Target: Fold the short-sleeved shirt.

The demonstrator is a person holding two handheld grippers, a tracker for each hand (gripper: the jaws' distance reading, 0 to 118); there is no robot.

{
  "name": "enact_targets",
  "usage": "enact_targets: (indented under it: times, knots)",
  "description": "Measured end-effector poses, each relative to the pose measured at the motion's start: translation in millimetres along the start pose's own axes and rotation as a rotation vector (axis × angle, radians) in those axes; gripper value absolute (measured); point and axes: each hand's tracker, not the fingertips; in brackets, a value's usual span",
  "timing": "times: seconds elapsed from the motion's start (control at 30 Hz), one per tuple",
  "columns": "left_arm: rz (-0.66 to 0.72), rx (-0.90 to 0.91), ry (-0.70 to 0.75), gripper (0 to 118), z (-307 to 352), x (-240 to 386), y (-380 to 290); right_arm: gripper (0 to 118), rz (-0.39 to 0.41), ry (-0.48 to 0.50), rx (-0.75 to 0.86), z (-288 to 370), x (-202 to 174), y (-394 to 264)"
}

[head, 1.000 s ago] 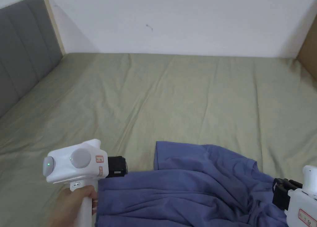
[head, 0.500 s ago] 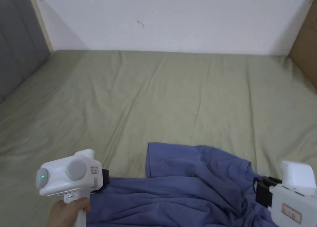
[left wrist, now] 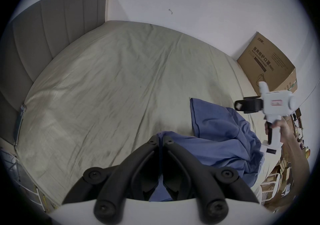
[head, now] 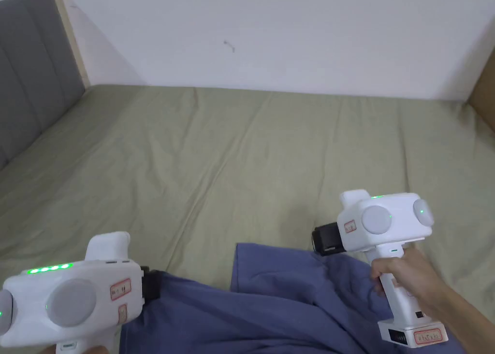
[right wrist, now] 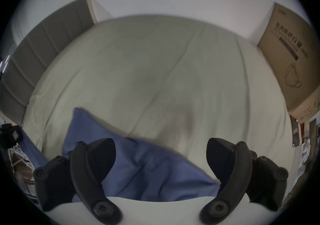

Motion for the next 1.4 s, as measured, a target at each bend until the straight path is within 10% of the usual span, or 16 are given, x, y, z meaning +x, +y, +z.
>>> enact_targets:
  times: [0.23,0.3,1.07,1.4]
  knots:
    - [-0.013,-0.023,0.021,1,-14,0,2,66,0.02,0.005,-0.086,-35,-1,-1]
    - [-0.019,-0.023,0.022,1,-16,0,4,3,0.05,0.008,-0.053,-24,0,0]
    - [-0.113,0.29,0.105,1,108,49,111,3,-0.343,-0.118,0.456,314,178,-25]
    - [-0.269,0.405,0.144,1,154,101,178,3,-0.415,-0.093,0.6,411,189,-14]
